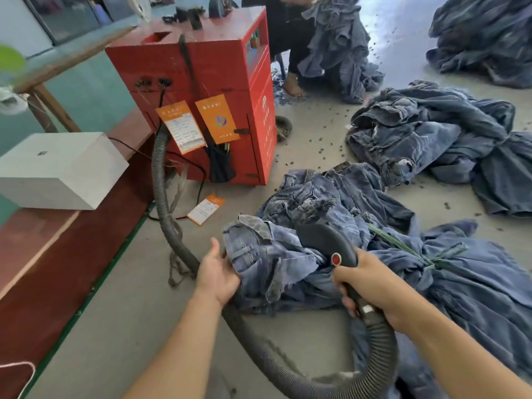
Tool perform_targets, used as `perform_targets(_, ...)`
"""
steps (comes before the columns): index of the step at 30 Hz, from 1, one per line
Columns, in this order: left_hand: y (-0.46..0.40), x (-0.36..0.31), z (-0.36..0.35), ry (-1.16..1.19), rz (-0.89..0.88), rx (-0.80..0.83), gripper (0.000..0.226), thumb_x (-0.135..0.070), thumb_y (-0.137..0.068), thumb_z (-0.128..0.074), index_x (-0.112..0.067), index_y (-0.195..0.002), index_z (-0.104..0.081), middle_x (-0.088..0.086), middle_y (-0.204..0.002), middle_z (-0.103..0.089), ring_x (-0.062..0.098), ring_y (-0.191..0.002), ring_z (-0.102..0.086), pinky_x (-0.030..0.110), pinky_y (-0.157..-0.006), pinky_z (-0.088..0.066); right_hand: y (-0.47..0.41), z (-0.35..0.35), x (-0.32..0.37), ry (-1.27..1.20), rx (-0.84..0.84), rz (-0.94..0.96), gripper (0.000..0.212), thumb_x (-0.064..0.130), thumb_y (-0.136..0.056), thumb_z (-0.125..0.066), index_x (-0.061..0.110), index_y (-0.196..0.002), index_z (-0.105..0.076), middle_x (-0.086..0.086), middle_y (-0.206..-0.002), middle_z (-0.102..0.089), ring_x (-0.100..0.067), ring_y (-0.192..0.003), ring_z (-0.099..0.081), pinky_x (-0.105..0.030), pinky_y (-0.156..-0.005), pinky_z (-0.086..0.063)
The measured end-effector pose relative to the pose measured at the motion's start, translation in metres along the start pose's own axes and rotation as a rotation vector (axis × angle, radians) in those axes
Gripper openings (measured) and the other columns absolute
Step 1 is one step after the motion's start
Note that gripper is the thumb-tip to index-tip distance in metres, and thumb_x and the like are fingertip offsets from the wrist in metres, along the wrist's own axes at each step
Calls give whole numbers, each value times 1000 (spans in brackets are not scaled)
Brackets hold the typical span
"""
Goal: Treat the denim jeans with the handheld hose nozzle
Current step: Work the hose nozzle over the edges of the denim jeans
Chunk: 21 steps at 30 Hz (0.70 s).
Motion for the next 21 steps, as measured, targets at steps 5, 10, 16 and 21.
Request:
perform_targets(5, -17, 1, 36, -690, 49, -130, 48, -35, -98, -68, -9, -138, -62, 20, -127, -70, 37, -110, -69, 53, -91, -58, 11, 13, -50, -7, -22, -77, 22, 4, -89, -63, 12, -100, -46, -14, -66, -53, -24, -49, -47, -32, -47, -41)
perform_targets(10, -26, 12, 42, -775, 119, -185, 43, -45, -108, -46, -15, -131, -65, 13, -118, -75, 36, -109, -71, 55, -96, -56, 9, 6, -74, -60, -21, -122, 22, 5, -86, -62, 13, -99, -46, -16, -67, -52, -26, -49, -46, -35, -47, -41)
perform_targets(16, -26, 6, 21, -348, -117, 93, 82, -63, -77, -72, -13, -140, -56, 9, -136, -68, 25, -127, -63, 46, -115, -41, 3, 7, -81, -79, -46, -136, 20, 5, -88, -61, 13, -99, -45, -14, -66, -54, -25, -49, -47, -33, -46, -42)
perform_targets(21, -38, 35, 34, -1237, -73, -83, 53, -37, -70, -95, -23, -115, -71, -6, -111, -76, 8, -98, -71, 27, -90, -55, -2, 0, -74, -84, -23, -112, 21, 4, -88, -60, 12, -101, -46, -15, -66, -54, -25, -47, -48, -32, -46, -44)
Point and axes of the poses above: each hand's wrist, its own y-axis away from the middle knuckle, its own z-axis out of the back of the hand, x = y × z, the point moved 8 cm from there along -y, towards the middle knuckle
